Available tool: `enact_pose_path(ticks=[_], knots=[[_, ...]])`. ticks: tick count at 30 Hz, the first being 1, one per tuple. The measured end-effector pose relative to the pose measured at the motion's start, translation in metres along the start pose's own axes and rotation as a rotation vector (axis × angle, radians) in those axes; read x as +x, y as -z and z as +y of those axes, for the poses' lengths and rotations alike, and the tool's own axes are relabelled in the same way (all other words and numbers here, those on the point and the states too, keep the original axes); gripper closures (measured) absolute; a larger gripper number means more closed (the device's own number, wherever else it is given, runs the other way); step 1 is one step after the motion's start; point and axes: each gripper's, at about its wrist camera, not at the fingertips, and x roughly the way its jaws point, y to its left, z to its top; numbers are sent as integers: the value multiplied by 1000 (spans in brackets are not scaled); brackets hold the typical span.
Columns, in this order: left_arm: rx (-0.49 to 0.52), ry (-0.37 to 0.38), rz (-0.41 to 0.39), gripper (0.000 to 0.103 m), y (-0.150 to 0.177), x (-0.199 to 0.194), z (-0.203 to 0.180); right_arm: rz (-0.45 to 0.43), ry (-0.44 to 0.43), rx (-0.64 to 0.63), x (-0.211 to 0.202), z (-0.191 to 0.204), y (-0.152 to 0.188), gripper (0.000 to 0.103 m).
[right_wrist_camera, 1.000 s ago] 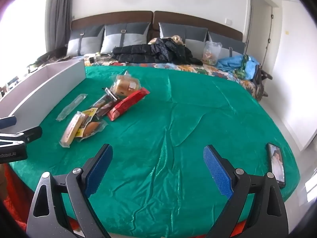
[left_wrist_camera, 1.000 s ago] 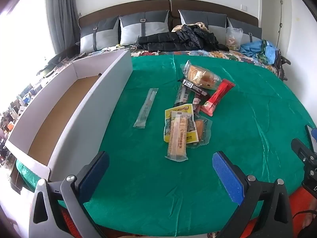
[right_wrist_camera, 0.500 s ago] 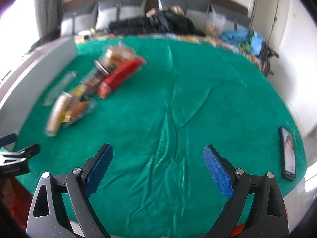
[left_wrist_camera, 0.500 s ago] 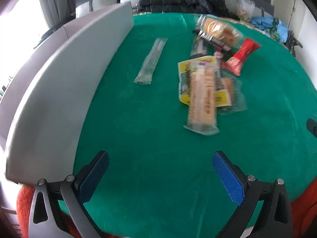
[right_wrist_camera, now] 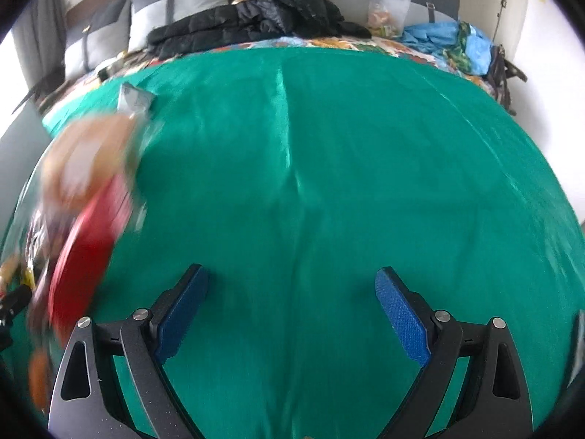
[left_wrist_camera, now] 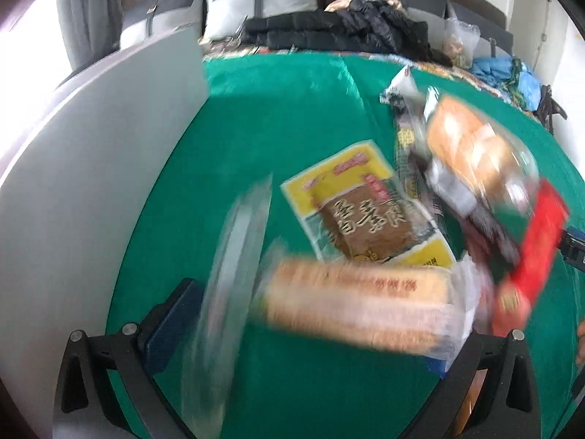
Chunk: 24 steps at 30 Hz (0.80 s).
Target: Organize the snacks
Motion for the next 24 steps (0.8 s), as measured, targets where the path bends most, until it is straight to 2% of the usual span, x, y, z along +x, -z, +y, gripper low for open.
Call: enact_pose_path(ticks=[2, 6, 24], knots=[[29, 25, -1, 0, -13, 12, 5, -37, -11, -23, 10, 0, -10, 6], [42, 34, 3, 0, -23, 20, 7, -32, -30, -27, 12, 1, -11, 5], [41, 34, 1, 0, -24, 22, 7, -29, -35, -25, 13, -6, -15, 5]])
